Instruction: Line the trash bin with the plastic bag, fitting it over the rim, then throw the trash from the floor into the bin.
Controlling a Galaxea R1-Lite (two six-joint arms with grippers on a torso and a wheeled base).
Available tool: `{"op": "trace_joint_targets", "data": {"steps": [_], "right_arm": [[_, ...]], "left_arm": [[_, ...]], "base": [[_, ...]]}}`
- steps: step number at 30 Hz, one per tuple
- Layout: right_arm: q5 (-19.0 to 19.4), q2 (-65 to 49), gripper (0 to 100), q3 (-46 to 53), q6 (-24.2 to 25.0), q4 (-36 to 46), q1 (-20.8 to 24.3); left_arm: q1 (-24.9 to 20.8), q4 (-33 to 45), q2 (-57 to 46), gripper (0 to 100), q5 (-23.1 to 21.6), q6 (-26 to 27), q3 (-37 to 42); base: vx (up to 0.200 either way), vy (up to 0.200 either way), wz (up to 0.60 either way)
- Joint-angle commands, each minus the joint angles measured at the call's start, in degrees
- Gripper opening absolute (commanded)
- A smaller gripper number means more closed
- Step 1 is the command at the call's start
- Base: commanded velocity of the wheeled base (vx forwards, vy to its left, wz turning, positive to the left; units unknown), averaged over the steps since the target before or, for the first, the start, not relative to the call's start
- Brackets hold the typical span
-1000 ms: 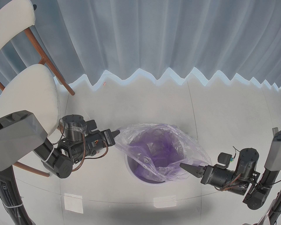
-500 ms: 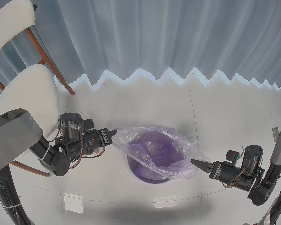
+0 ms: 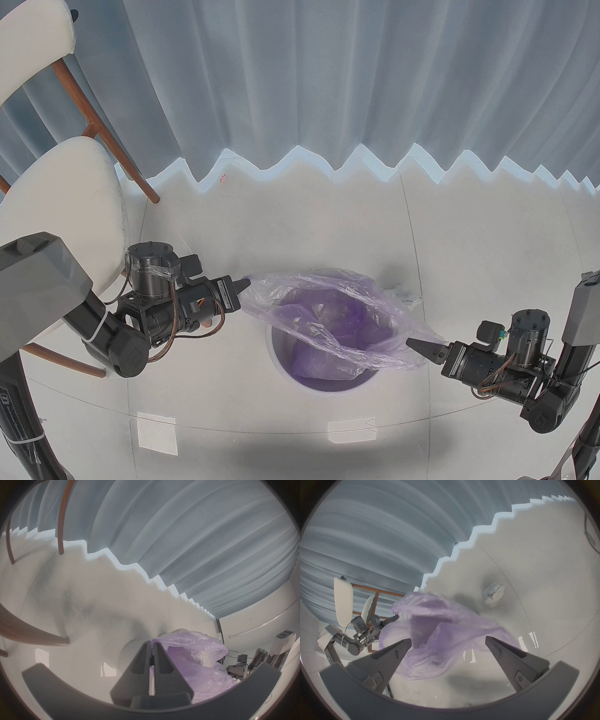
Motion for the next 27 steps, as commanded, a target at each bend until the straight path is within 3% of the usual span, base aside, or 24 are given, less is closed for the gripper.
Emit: {"op": "trace_joint_targets", "data": {"steps": [1, 4, 6, 7, 15, 17, 18, 19, 27], "right_arm": [[0.0, -1.5, 100, 1.7, 0.1, -0.2, 3.7], [-0.3, -3.9, 100, 3.9, 0.3, 0.1, 9.0], [-0.3, -3.9, 100, 3.9, 0.3, 0.1, 9.0], [-2.2, -3.2, 100, 4.2, 1.5, 0.2, 12.1], [-8.7, 2.7, 100, 3.8, 3.6, -0.3, 20.5], [-9.3, 3.0, 100, 3.6, 3.7, -0.3, 20.7], [-12.0, 3.4, 100, 2.2, 4.5, -0.6, 20.8], [-12.4, 3.4, 100, 1.3, 4.9, -0.6, 20.5], [-12.3, 0.1, 100, -0.2, 5.3, -2.4, 17.7]], "left_arm": [[-0.1, -0.2, 0.0, 0, 0.0, 0.0, 0.0], [0.0, -0.2, -0.2, 0, 0.0, 0.0, 0.0], [0.0, -0.2, -0.2, 0, 0.0, 0.0, 0.0], [0.2, -0.2, -0.3, 0, -0.1, 0.0, 0.0], [0.1, 0.5, -0.3, 0, -0.1, 0.1, 0.6], [0.0, 0.5, -0.3, 0, -0.1, 0.1, 0.6], [-0.1, 0.4, -0.4, 0, -0.1, 0.1, 0.8], [-0.1, 0.4, -0.4, 0, -0.1, 0.1, 0.9], [-0.3, 0.4, -0.4, 0, -0.1, 0.3, 1.3]], "base": [[0.0, 0.0, 0.0], [0.0, 0.0, 0.0], [0.0, 0.0, 0.0], [0.0, 0.0, 0.0], [0.0, 0.0, 0.0], [0.0, 0.0, 0.0], [0.0, 0.0, 0.0], [0.0, 0.0, 0.0], [0.0, 0.0, 0.0]]}}
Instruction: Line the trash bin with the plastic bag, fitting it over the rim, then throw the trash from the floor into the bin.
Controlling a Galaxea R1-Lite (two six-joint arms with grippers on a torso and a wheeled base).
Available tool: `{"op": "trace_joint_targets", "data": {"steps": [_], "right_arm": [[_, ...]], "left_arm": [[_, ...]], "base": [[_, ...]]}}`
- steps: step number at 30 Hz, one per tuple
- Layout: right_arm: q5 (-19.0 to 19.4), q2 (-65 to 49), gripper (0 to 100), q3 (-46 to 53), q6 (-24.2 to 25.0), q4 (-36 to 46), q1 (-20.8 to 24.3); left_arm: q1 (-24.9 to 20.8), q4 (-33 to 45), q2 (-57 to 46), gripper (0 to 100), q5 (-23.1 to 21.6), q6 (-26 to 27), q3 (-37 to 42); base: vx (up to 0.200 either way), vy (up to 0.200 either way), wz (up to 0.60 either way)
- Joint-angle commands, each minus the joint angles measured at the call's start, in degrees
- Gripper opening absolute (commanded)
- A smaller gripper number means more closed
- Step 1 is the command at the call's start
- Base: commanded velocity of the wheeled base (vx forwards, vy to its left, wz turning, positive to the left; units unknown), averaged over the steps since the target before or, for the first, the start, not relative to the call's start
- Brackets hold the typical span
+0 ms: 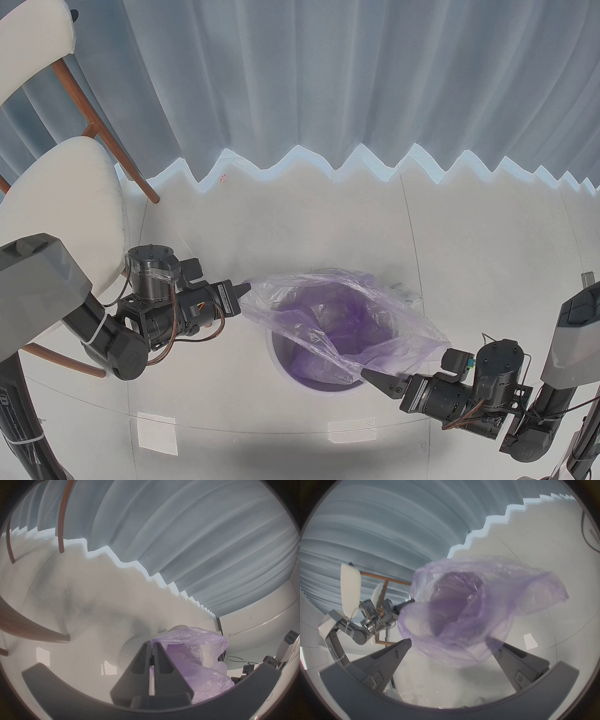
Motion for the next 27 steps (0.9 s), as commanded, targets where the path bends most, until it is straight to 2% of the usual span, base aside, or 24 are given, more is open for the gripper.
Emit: {"op": "trace_joint_targets", "data": {"steps": [1, 3, 7, 10, 17, 18, 25, 27], "right_arm": [[0.1, -1.7, 100, -0.7, 0.2, -0.8, -0.5], [0.1, -2.1, 100, -1.2, 1.0, -0.7, -0.5], [0.3, -1.5, 100, -3.5, 6.3, -0.1, -1.1], [0.3, 0.2, 100, -4.5, 8.4, 0.2, -1.2], [-0.2, 3.5, 100, -5.6, 8.6, 0.0, -0.6], [-0.2, 3.5, 0, -5.8, 8.7, -0.1, -0.5], [-0.2, 2.6, 0, -4.9, 8.3, -0.6, 0.7], [-0.3, 2.6, 0, -2.3, 7.0, -1.9, 4.0]], "left_arm": [[-0.1, -0.1, 0.0, 0, 0.0, 0.1, 0.2], [-0.1, -0.1, -0.1, 0, 0.0, 0.1, 0.2], [-0.1, -0.5, 0.0, 0, 0.0, 0.1, 0.2], [-0.1, -0.5, 0.0, 0, 0.0, 0.1, 0.2], [-0.1, -0.6, -0.1, 0, 0.0, 0.1, 0.2], [-0.1, -0.6, 0.0, 0, 0.0, 0.1, 0.2], [-0.1, -0.5, 0.0, 0, 0.0, 0.1, 0.3], [-0.2, -0.5, 0.0, 0, 0.0, 0.1, 0.3]], "base": [[0.0, 0.0, 0.0], [0.0, 0.0, 0.0], [0.0, 0.0, 0.0], [0.0, 0.0, 0.0], [0.0, 0.0, 0.0], [0.0, 0.0, 0.0], [0.0, 0.0, 0.0], [0.0, 0.0, 0.0]]}}
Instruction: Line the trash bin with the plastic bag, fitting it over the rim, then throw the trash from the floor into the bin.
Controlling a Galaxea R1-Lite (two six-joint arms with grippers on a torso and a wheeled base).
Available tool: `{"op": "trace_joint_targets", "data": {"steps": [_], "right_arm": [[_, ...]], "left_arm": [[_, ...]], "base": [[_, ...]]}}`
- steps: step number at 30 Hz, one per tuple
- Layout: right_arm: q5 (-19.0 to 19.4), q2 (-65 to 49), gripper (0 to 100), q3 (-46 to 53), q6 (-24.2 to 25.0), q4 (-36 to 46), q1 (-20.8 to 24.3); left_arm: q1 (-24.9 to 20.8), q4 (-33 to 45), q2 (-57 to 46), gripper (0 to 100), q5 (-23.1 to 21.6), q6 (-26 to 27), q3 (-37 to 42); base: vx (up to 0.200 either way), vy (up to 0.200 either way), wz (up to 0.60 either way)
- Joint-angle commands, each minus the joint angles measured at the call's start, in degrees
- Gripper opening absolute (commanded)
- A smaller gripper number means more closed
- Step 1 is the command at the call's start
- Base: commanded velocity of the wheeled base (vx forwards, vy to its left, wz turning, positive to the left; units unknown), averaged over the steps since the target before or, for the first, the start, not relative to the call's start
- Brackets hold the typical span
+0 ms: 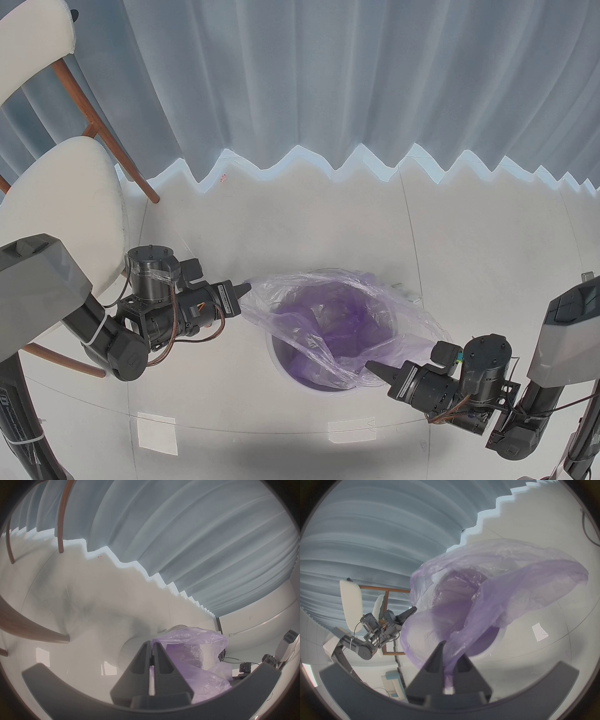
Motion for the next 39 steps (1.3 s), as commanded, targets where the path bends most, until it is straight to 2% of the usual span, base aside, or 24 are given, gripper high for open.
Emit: {"op": "trace_joint_targets", "data": {"steps": [1, 3, 6, 10, 16, 20, 21, 26, 30, 33, 35, 39], "right_arm": [[0.0, 0.1, 0, 3.5, -1.8, -1.8, 4.6], [-0.6, 0.1, 0, 6.3, -5.1, -2.7, 9.4], [-3.2, 0.5, 0, 7.7, -6.0, -2.7, 14.2], [-4.3, 4.7, 0, 7.7, -6.4, -2.7, 14.9], [-8.3, 11.7, 0, 7.2, -8.0, -2.7, 16.6], [-8.7, 11.9, 0, 7.7, -8.0, -2.7, 17.1], [-8.7, 11.7, 100, 7.8, -8.0, -2.7, 17.1], [-8.6, 9.3, 100, 7.7, -7.3, -2.7, 17.7], [-7.4, 1.7, 100, 8.6, -3.4, -2.7, 19.8], [-2.0, -7.7, 100, 10.2, -0.7, -2.3, 19.2], [-1.1, -9.2, 100, 10.9, -0.7, -1.8, 17.9], [-0.6, -10.0, 100, 9.7, -2.1, 1.3, 10.1]], "left_arm": [[-0.1, 0.0, 0.0, 0, 0.0, 0.0, 0.0], [0.0, 0.4, 0.0, 0, 0.0, 0.0, 0.0], [0.1, 0.6, 0.1, 0, 0.0, 0.0, 0.2], [0.7, 0.8, 0.4, 0, 0.0, 0.1, 0.4], [0.6, 2.3, 0.4, 0, 0.0, 0.1, 0.9], [0.3, 2.4, 0.4, 0, 0.1, 0.1, 1.0], [0.2, 2.4, 0.4, 0, 0.1, 0.1, 1.2], [0.1, 2.4, 0.4, 0, 0.0, 0.2, 1.3], [0.2, 2.4, 0.3, 0, 0.1, 0.2, 1.3], [0.2, 2.4, 0.2, 0, 0.1, 0.1, 1.3], [0.2, 2.4, 0.2, 0, 0.0, 0.1, 1.3], [0.2, 2.4, 0.1, 0, 0.1, 0.1, 1.3]], "base": [[0.0, 0.0, 0.0], [0.0, 0.0, 0.0], [0.0, 0.0, 0.0], [0.0, 0.0, 0.0], [0.0, 0.0, 0.0], [0.0, 0.0, 0.0], [0.0, 0.0, 0.0], [0.0, 0.0, 0.0], [0.0, 0.0, 0.0], [0.0, 0.0, 0.0], [0.0, 0.0, 0.0], [0.0, 0.0, 0.0]]}}
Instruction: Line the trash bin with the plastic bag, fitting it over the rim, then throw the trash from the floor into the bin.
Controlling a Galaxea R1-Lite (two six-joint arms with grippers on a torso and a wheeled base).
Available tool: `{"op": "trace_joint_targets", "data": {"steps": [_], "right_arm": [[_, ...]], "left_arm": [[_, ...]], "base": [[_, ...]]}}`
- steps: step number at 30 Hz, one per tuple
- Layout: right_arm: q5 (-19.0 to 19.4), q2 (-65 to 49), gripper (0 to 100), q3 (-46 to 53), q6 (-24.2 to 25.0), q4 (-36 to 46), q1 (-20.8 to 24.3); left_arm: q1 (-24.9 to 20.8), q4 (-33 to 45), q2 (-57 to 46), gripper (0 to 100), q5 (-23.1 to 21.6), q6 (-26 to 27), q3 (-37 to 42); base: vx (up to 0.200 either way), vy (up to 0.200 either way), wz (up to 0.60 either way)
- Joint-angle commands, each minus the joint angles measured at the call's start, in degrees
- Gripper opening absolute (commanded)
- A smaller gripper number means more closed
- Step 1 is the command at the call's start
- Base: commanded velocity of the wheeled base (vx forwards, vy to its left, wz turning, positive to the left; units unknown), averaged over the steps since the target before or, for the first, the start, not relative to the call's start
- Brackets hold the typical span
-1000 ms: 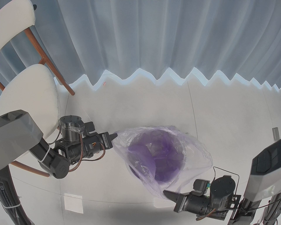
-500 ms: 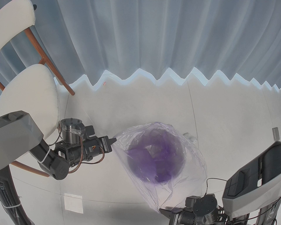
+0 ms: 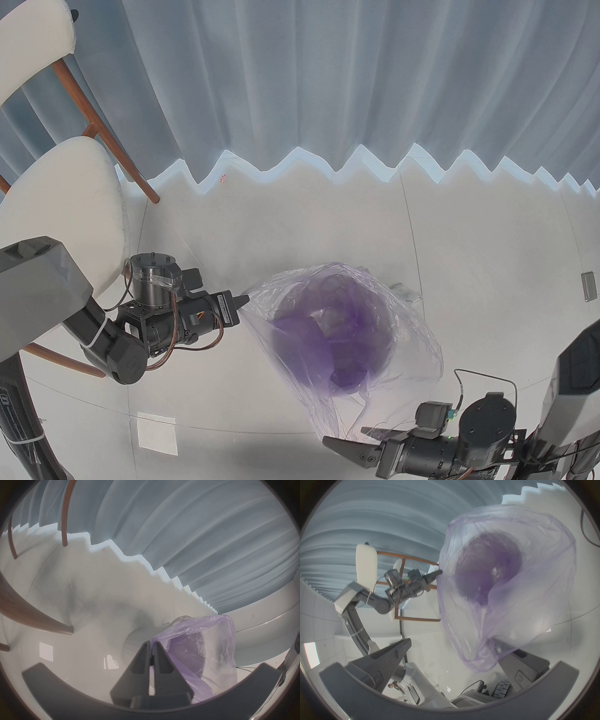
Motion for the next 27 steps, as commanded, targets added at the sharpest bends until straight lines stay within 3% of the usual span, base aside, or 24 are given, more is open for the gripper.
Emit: {"op": "trace_joint_targets", "data": {"steps": [1, 4, 10, 13, 15, 16, 17, 19, 23, 27], "right_arm": [[2.4, -6.5, 100, -0.5, 0.0, 2.8, -8.7], [3.3, -6.3, 100, -1.8, 0.3, 5.1, -10.9], [3.6, -14.0, 100, -5.5, 0.5, 18.3, -15.4], [3.7, -21.4, 100, -8.9, 0.4, 31.0, -17.0], [4.5, -28.1, 100, -13.0, 0.4, 44.3, -17.7], [4.5, -28.1, 100, -13.0, 0.4, 44.3, -17.7], [5.2, -32.4, 100, -16.5, 0.2, 55.2, -17.8], [5.3, -35.7, 100, -19.7, -0.1, 66.1, -18.3], [5.5, -34.6, 100, -20.3, -2.7, 68.5, -21.1], [5.9, -28.7, 100, -17.9, -8.7, 62.5, -26.0]], "left_arm": [[0.0, -0.1, -0.2, 0, 0.0, 0.0, 0.0], [0.1, -0.1, -0.2, 0, -0.1, -0.1, 0.0], [0.0, -0.1, -0.3, 0, 0.0, 0.0, 0.0], [0.1, -0.2, -0.3, 0, 0.0, 0.0, 0.0], [0.1, -0.2, -0.3, 0, 0.0, 0.0, 0.0], [0.1, -0.2, -0.3, 0, 0.0, 0.0, 0.0], [0.0, -0.2, -0.2, 0, 0.0, 0.0, 0.0], [0.0, -0.2, -0.2, 0, -0.1, 0.0, 0.0], [0.0, -0.2, -0.2, 0, 0.0, 0.0, 0.0], [0.0, -0.2, -0.2, 0, -0.1, 0.0, 0.0]], "base": [[0.0, 0.0, 0.0], [0.0, 0.0, 0.0], [0.0, 0.0, 0.0], [0.0, 0.0, 0.0], [0.0, 0.0, 0.0], [0.0, 0.0, 0.0], [0.0, 0.0, 0.0], [0.0, 0.0, 0.0], [0.0, 0.0, 0.0], [0.0, 0.0, 0.0]]}}
